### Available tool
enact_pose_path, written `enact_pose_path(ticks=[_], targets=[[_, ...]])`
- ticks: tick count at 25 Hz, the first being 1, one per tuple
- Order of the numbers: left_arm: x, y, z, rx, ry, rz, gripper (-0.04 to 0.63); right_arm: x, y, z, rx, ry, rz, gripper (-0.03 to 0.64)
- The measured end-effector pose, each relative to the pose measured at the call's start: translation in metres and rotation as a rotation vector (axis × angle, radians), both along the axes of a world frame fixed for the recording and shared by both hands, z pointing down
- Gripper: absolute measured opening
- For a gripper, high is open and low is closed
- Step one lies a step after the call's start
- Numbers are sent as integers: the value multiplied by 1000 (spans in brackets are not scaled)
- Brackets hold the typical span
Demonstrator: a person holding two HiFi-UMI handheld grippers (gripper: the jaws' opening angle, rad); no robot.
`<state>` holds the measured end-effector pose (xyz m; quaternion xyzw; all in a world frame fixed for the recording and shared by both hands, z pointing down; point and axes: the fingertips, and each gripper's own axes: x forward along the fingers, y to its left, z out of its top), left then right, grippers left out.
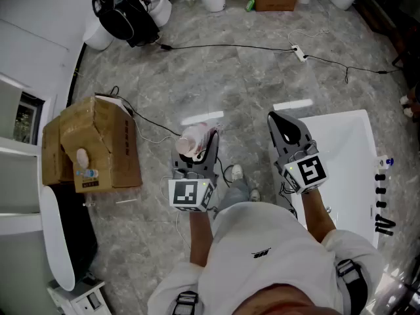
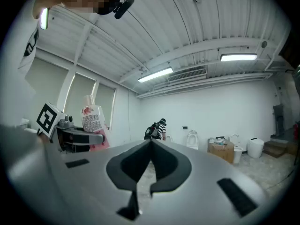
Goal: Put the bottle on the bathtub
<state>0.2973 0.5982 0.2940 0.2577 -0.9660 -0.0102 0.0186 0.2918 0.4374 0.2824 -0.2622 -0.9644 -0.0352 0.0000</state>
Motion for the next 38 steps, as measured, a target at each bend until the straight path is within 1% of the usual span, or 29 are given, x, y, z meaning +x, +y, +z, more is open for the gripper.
enact_pose_path(ticks=[4,9,14,21,28,32,38], targets=[[-46,15,4,-2,6,10,224,-47,17,2,-24,1,6,-6],[-100,26,6,3,15,35,224,-98,35,7,-13,17,12,-6],[-146,34,7,3,9,59,224,-139,47,11,5,15,30,-6],[-203,37,9,13,8,70,224,-192,48,18,27,32,46,-6],[-267,26,17,-3,4,74,224,-257,39,27,25,36,35,-6],[-314,11,17,-17,5,87,224,-307,27,31,12,48,31,-6],[-389,-24,12,-22,18,80,224,-384,0,26,-5,53,-2,-6]])
